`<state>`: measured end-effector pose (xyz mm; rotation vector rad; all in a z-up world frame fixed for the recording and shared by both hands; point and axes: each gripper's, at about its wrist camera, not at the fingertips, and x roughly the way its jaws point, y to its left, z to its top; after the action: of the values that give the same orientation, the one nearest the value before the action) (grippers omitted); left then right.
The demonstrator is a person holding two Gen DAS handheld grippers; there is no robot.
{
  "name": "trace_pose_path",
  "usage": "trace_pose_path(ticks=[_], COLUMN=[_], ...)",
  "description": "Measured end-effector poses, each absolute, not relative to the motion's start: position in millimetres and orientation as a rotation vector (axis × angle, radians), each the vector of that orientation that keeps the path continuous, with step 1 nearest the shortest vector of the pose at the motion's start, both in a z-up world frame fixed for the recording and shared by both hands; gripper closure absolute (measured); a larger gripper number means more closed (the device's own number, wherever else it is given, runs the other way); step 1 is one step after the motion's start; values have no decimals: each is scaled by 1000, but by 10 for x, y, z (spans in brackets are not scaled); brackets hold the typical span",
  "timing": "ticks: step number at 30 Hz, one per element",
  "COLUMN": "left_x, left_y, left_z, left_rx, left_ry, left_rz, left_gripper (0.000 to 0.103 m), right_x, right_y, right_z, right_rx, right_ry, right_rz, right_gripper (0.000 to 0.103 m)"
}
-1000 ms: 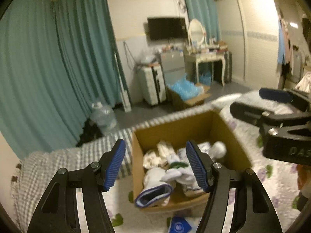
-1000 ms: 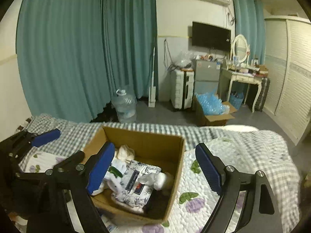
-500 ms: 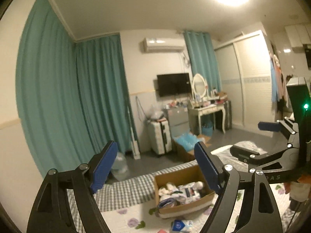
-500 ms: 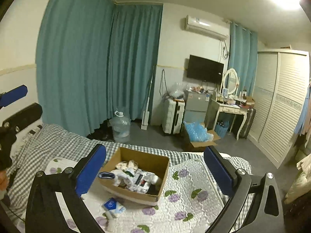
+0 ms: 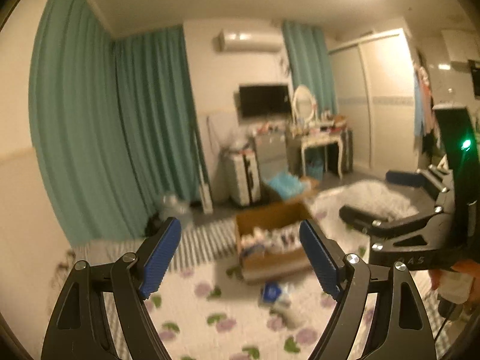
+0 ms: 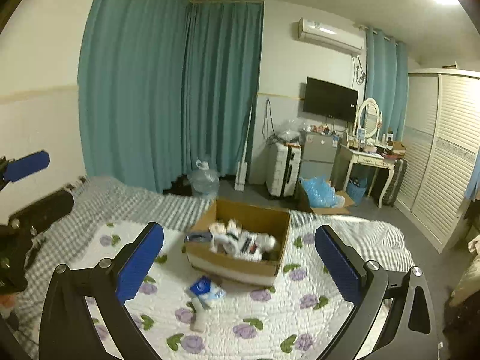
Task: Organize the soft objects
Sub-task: 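Grasp the white plastic bottle with the right tool while the left grasps the blue Vinda pack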
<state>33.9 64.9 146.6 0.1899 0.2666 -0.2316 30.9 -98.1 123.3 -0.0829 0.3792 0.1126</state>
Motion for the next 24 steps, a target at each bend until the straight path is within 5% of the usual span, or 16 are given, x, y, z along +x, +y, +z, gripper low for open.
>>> trace_pose_path(ticks=[13, 22, 24], left_x=[1117, 1352, 1357], left_y=[989, 1027, 1017], left_z=[-155, -838, -898], left_rx=[30, 54, 61], left_ry=[512, 627, 630], left_rz=[-64, -55, -45], left_gripper=[21, 21, 21], right_x=[1173, 1562, 1593], right_y=[-736, -492, -458], right_z=[-892, -1500, -1579], right_rx=[-49, -57, -53], right_ry=[714, 890, 925], right_rz=[190, 256, 275], right_gripper=[2, 32, 49])
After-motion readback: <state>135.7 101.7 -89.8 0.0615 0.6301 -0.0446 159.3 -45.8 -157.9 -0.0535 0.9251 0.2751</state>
